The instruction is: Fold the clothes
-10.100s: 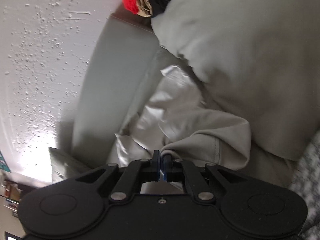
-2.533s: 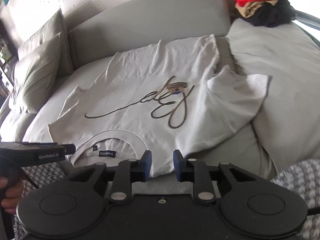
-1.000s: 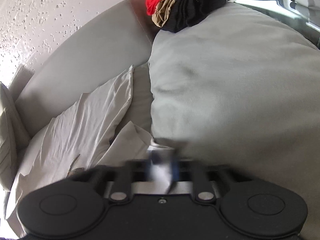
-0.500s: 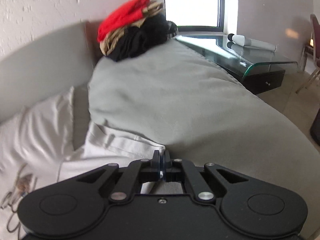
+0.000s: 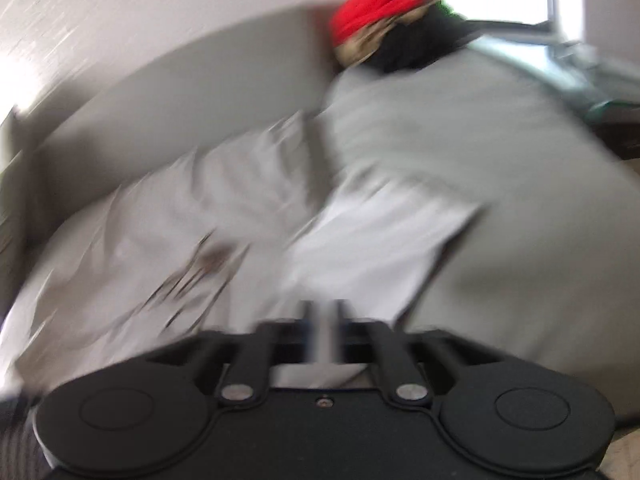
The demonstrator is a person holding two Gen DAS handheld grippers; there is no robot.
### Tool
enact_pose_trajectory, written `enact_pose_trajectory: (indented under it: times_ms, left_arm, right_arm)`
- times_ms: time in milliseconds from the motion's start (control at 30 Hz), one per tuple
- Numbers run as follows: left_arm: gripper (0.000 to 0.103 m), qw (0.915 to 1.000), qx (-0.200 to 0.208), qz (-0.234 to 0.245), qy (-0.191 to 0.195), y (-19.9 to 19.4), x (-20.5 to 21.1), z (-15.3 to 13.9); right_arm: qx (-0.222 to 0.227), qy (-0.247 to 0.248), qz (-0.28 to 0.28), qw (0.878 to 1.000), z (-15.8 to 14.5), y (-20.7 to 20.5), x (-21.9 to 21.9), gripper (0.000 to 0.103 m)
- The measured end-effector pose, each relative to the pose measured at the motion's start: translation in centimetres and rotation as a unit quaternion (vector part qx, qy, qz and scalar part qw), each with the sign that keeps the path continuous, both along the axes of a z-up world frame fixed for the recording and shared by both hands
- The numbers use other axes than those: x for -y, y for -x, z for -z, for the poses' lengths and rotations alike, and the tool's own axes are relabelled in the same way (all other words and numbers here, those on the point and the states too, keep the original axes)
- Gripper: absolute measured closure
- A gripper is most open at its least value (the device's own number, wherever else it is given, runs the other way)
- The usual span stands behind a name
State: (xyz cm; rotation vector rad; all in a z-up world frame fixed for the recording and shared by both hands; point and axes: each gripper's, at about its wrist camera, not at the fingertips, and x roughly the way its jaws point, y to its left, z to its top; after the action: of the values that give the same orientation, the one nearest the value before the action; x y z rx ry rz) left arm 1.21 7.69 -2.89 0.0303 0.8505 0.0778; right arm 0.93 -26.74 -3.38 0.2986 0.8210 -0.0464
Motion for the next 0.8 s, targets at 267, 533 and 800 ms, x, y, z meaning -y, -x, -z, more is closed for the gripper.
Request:
enact_pose_trajectory:
  times_ms: [267,533,800]
  left_arm:
    - [0.070,0.9979,-0.022,0.040,-0.046,0.4,1.5,2.4]
    - [0.062,0.9992,-0.006,0.033,0.023,2.6,-0.2,0.6]
    - [0.058,0.9882,0.070,-0.056,0.124,3.3,-7.4,-2.2]
  right_arm:
    - [-0.052,0.076,-0.071,0.993,2.6,1.2,-4.8,0.098]
    - [-0.047,-0.014,-0.063,0.997,-0.3,4.7,-4.5,0.068]
    - [-0.006,-0.148,-0.135,0.980,-1.6,2.5,-8.4,0.037]
